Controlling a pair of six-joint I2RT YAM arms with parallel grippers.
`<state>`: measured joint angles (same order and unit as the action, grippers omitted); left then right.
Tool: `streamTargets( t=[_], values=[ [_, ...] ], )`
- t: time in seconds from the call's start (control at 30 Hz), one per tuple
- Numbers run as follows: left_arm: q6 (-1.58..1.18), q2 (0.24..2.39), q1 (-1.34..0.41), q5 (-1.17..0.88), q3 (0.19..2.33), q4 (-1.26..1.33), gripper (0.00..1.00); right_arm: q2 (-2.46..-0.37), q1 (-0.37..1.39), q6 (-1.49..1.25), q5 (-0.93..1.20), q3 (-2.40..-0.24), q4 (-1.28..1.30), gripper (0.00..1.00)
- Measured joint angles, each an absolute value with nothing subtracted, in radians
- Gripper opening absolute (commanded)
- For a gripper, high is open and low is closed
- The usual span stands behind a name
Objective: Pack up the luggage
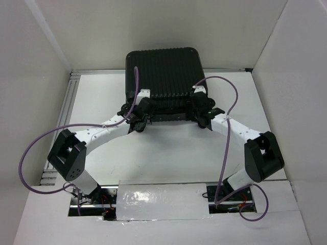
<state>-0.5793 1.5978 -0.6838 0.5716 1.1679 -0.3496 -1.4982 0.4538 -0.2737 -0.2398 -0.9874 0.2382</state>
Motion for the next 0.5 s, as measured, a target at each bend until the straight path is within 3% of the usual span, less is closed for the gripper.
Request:
streamTargets(
  t=[0.13, 0.27, 0.5],
  values=[
    [-0.579, 1.601, -0.684, 0.571, 1.157, -0.339, 0.57, -1.499, 0.454, -0.249, -0.241, -0.987, 0.227, 0.57],
    [-0.577, 1.602, -0.681, 0.566, 1.150, -0.338, 0.57, -1.499, 0.449, -0.233, -0.239, -0.984, 0.213, 0.51],
    [-0.576, 1.607, -0.674, 0.560, 1.150, -0.336, 0.57, -1.500, 0.418, -0.222, -0.204, -0.968, 0.166, 0.30]
  ],
)
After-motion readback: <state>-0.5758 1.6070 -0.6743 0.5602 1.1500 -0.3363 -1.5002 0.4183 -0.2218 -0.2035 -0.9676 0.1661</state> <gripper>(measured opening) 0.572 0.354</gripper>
